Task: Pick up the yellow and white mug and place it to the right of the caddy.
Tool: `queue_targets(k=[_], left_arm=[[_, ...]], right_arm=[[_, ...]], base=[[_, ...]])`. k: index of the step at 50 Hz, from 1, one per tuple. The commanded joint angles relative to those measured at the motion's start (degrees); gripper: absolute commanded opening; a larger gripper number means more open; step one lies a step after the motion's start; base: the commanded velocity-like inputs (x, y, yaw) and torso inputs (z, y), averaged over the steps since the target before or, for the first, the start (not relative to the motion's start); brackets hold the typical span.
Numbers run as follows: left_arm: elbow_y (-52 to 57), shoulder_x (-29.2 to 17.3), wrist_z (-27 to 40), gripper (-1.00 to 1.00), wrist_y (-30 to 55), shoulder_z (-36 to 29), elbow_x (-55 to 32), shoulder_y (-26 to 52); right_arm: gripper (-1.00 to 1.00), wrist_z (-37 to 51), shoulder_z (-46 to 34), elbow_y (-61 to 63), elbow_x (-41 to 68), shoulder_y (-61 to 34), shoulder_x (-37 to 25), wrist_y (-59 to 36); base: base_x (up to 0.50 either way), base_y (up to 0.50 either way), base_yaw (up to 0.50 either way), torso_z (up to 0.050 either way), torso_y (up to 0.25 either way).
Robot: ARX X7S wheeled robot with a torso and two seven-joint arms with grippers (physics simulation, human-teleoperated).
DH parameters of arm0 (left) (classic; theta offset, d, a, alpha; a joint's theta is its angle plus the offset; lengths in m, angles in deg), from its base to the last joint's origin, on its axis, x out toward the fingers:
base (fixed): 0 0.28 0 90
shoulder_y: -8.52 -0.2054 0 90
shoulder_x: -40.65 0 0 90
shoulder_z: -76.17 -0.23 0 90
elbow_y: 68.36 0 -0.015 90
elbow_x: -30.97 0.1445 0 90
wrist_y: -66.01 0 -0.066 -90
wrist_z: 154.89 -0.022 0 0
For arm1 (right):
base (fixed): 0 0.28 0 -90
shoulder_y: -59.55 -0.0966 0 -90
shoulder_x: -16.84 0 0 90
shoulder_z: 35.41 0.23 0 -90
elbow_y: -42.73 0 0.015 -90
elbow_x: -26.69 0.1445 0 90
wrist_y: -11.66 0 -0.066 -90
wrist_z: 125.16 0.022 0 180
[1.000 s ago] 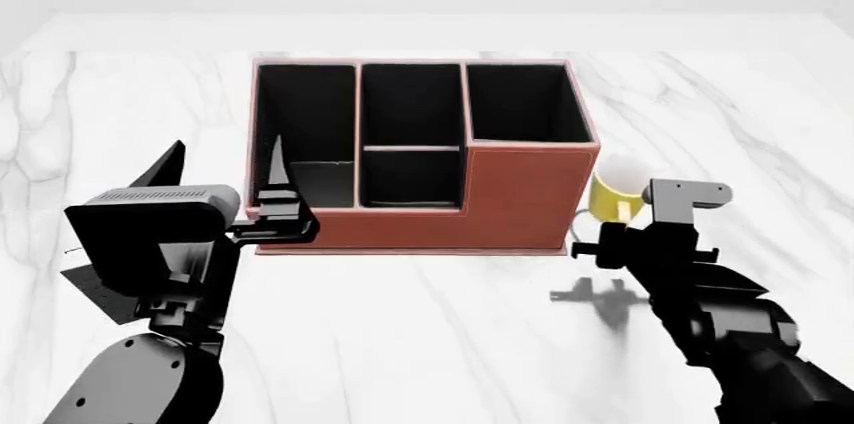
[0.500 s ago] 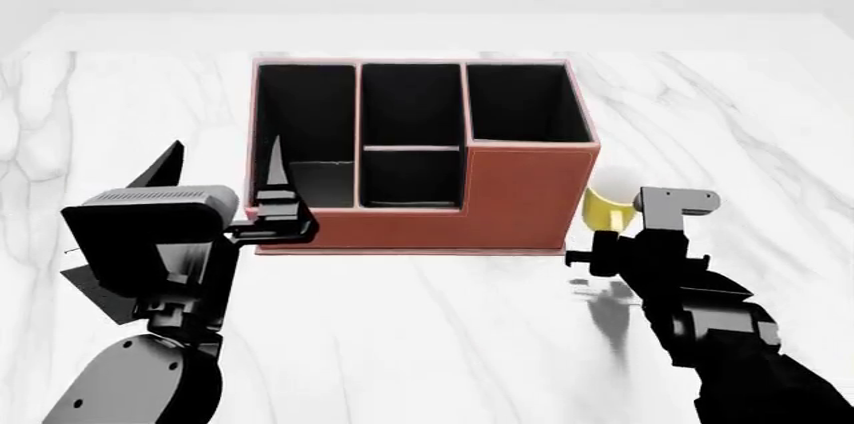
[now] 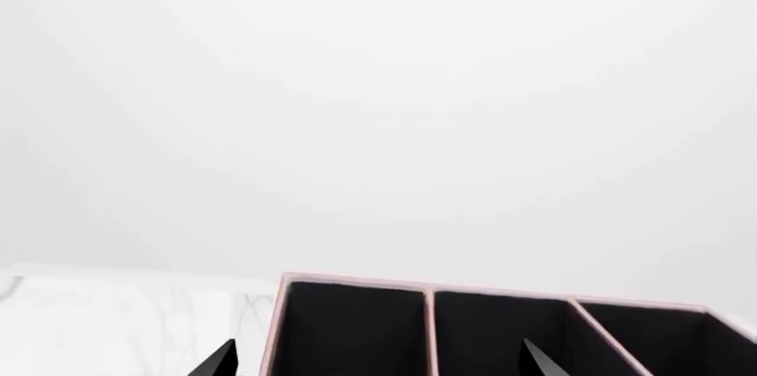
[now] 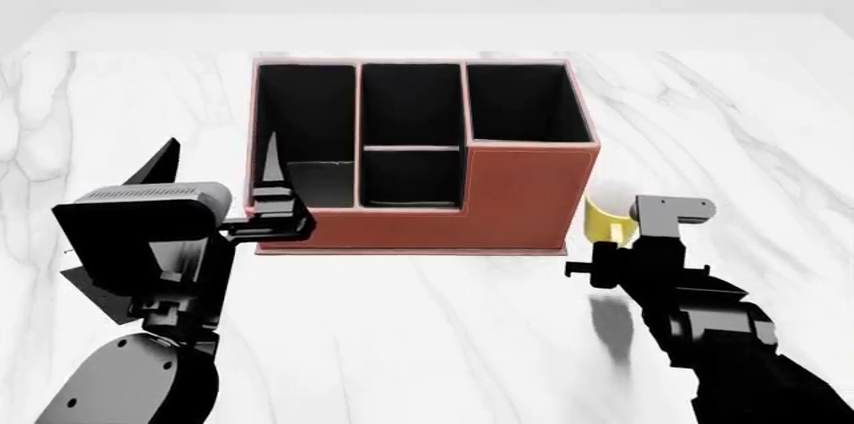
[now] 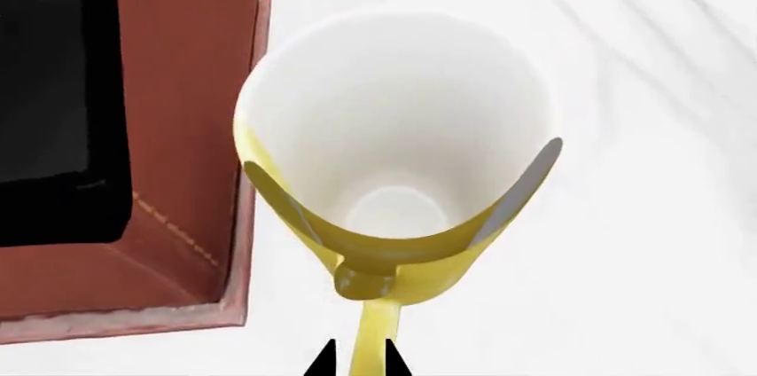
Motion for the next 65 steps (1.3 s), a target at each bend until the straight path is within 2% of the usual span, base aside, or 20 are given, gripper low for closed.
queue_targets(k=[1,25,26,48,56,65], left_arm=[[0.1,-0.1,0.2,1.00,0.1,0.1,-0.4,0.2],[0.5,-0.5,0.4,1.00,-0.1,0.2,-1.0,-0.1],[0.5,-0.5,0.5,1.00,-0.1,0.2,-1.0,-0.1],[0.7,-0.7,0.7,1.00,-0.4,0.1,-1.2,-0.3],[0.7,-0.8,0.8,1.00,-0.6,-0.1,-1.1,-0.4],[1.2,-1.0,1.0,1.00,-0.5,0.0,-1.3,-0.6]], right_arm=[[-1.00,0.3,0.6,-0.2,-1.9,-0.3,0.3,-1.5],[-1.00,0.7,3.4,-0.3,-4.7,1.1,0.9,-1.3],[1.00,0.9,3.5,-0.3,-4.9,1.2,0.9,-1.2],[1.00,2.8,4.6,5.5,-4.7,3.6,-1.2,-3.3],[1.00,8.5,5.9,21.9,-1.7,8.9,-6.3,-9.1],[1.00,13.4,8.0,34.9,1.8,14.9,-10.8,-12.2]], base=[[0.00,0.00,0.00,0.000,0.000],[0.00,0.00,0.00,0.000,0.000],[0.00,0.00,0.00,0.000,0.000],[0.00,0.00,0.00,0.000,0.000],[0.00,0.00,0.00,0.000,0.000],[0.00,0.00,0.00,0.000,0.000]])
